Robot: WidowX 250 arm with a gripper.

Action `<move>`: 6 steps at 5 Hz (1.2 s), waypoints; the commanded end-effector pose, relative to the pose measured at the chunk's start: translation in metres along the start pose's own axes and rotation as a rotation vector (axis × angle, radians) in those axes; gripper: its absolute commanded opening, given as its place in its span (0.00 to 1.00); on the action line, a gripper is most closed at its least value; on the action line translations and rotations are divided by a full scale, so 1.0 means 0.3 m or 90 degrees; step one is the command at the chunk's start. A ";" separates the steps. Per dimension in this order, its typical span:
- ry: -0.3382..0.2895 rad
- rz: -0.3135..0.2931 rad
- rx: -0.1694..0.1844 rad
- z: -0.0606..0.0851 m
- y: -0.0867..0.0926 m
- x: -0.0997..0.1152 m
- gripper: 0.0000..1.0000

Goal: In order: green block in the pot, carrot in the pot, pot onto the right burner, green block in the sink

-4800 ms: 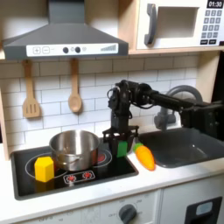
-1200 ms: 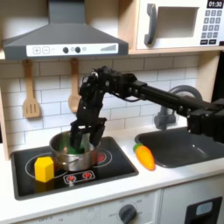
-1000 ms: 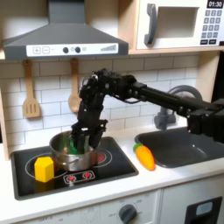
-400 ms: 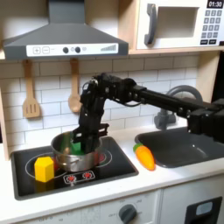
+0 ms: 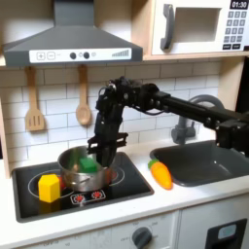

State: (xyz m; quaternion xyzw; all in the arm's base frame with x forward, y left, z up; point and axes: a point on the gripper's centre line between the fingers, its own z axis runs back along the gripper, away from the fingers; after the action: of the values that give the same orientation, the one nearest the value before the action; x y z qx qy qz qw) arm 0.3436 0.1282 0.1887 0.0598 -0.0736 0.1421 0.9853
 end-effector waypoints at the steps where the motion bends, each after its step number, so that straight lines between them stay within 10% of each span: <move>1: 0.005 -0.017 -0.011 0.015 -0.029 -0.033 0.00; 2: -0.014 -0.025 -0.012 0.035 -0.051 -0.028 0.00; 3: -0.038 -0.038 -0.042 0.094 -0.066 -0.025 1.00; 6: -0.017 -0.124 -0.097 0.131 -0.185 -0.125 1.00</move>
State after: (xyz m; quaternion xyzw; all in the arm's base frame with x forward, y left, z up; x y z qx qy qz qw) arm 0.3185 0.0603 0.2152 -0.0070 -0.0898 0.0377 0.9952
